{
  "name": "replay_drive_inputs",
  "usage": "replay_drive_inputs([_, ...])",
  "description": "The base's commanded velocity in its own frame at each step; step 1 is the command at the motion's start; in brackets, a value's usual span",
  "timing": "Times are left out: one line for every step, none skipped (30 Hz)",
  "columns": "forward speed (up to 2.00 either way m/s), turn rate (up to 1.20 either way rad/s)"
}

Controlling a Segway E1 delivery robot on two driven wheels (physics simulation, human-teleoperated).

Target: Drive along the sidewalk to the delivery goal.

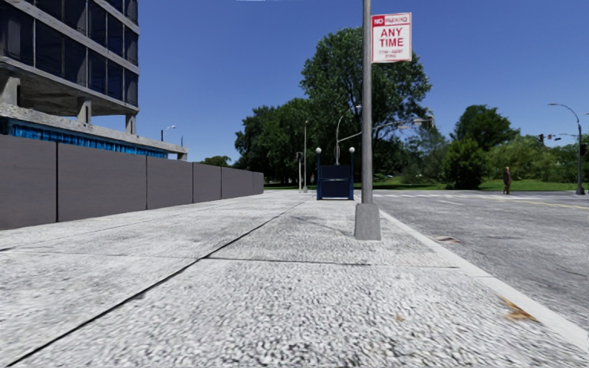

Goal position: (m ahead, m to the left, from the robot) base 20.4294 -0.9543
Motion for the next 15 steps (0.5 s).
replay_drive_inputs([1.99,0.7])
replay_drive_inputs([1.99,0.7])
replay_drive_inputs([1.99,0.7])
replay_drive_inputs([1.99,0.7])
replay_drive_inputs([1.99,0.69])
replay_drive_inputs([1.99,0.68])
replay_drive_inputs([1.99,0.68])
replay_drive_inputs([1.99,0.67])
replay_drive_inputs([1.99,0.65])
replay_drive_inputs([1.99,0.65])
replay_drive_inputs([1.99,0.65])
replay_drive_inputs([1.99,0.65])
replay_drive_inputs([1.99,0.65])
replay_drive_inputs([1.99,0.65])
replay_drive_inputs([1.99,0.65])
